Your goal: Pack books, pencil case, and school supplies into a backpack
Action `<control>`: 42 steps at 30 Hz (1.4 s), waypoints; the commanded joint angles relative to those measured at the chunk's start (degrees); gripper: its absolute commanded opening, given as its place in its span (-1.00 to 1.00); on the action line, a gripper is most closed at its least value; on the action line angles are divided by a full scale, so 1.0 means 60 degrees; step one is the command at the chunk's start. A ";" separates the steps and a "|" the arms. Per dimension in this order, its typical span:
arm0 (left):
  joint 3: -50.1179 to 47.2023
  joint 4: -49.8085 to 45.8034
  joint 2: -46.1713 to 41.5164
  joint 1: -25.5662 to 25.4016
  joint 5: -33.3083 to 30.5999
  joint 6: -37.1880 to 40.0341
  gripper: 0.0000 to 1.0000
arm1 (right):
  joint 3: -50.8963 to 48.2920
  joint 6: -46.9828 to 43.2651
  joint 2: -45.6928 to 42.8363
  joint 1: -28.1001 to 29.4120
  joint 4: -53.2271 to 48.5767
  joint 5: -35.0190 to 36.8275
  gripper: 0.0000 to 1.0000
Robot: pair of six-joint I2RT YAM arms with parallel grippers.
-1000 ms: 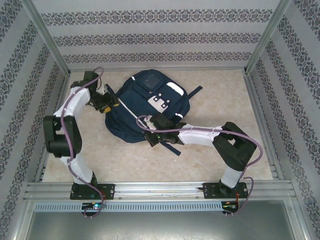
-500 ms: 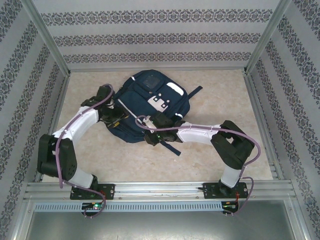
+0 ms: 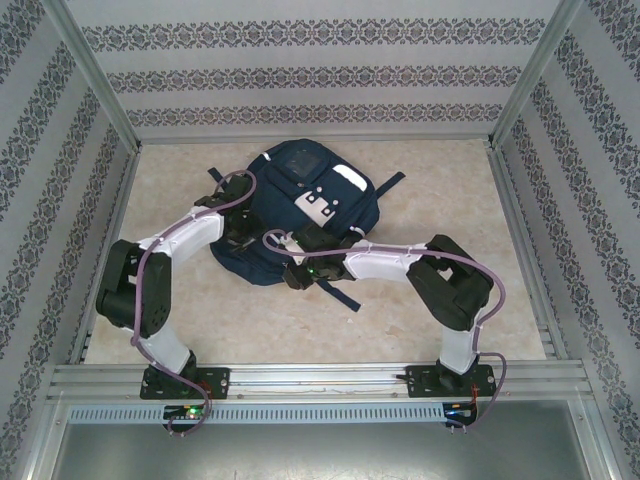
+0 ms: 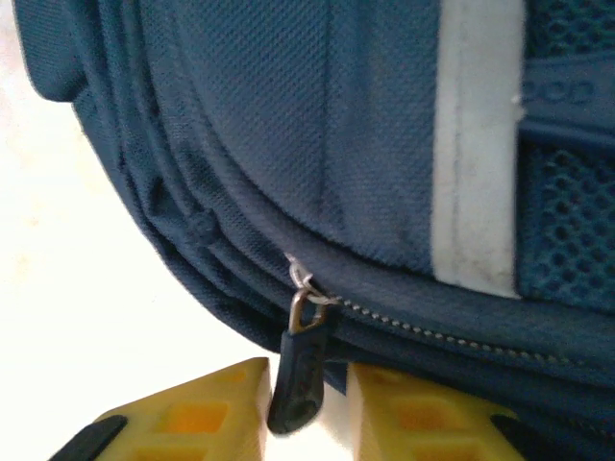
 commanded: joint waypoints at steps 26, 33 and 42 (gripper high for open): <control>-0.0050 -0.1048 -0.1270 0.0061 0.0445 0.2440 -1.00 | -0.0835 0.0251 -0.0934 -0.1742 0.0249 0.0313 -1.00; -0.0542 -0.0635 -0.1514 0.0116 0.1215 0.2948 -1.00 | -0.0756 0.0765 -0.0841 -0.2345 0.0344 -0.0012 -0.94; -0.0637 -0.0577 -0.1744 0.0146 0.1529 0.3535 -1.00 | -0.0884 0.1290 -0.0841 -0.2792 0.0149 0.0225 -0.61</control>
